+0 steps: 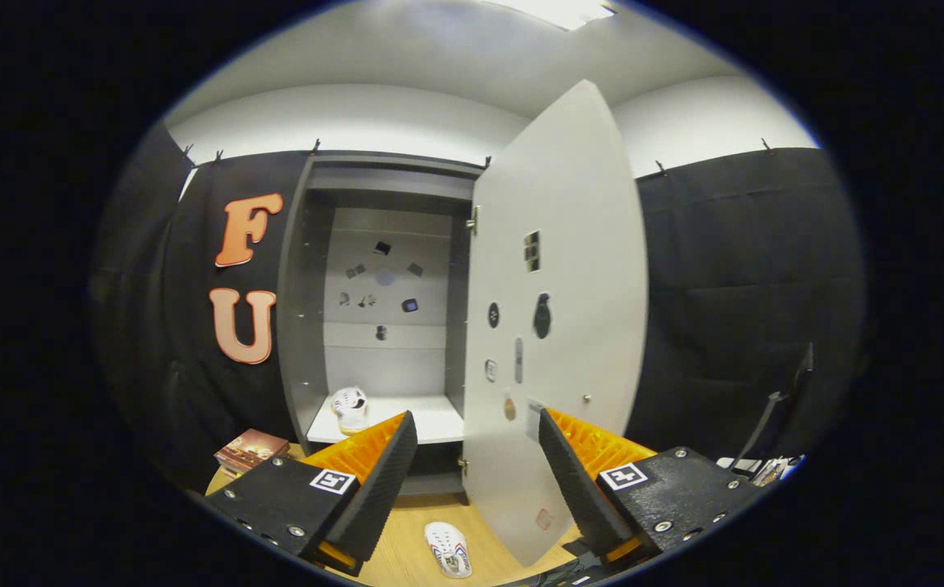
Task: Open the shoe cabinet door, grab the shoes and put them into the shoe cabinet, then close the shoe cabinet door.
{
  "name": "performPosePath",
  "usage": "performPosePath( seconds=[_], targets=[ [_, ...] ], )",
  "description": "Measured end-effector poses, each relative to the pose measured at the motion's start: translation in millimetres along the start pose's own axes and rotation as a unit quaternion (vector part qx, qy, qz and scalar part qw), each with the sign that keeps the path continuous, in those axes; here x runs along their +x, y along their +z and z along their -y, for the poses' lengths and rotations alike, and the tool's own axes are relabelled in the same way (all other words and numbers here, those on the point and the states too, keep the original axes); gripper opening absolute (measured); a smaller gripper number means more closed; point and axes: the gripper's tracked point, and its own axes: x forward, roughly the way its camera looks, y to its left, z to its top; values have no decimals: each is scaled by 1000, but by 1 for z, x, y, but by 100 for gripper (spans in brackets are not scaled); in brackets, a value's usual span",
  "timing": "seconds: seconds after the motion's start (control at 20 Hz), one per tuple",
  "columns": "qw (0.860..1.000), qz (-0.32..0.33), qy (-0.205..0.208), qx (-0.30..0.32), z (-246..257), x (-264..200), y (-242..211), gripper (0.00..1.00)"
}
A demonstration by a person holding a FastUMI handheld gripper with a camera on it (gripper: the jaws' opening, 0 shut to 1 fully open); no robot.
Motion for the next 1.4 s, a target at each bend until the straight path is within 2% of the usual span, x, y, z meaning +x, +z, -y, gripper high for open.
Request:
performPosePath(
  seconds=[0.2,0.4,0.6,0.75,0.95,1.0,1.05,1.1,1.25,1.4],
  targets=[
    [997,-42,61,-23,-59,27,-64,93],
    [988,-97,96,-65,-87,52,-157,95],
    [970,-196,120,-80,-91,66,-281,95],
    [947,-288,118,-80,-78,68,-381,92],
    [923,-368,101,-51,-66,65,-467,77],
    [919,-380,98,-42,-64,67,-484,68],
    [914,-391,98,-37,-62,67,-496,64],
    [911,-398,102,-28,-63,67,-502,55],
    [907,-408,103,-1,-67,73,-519,42],
    [905,-411,107,-23,-68,80,-526,30]
  ],
)
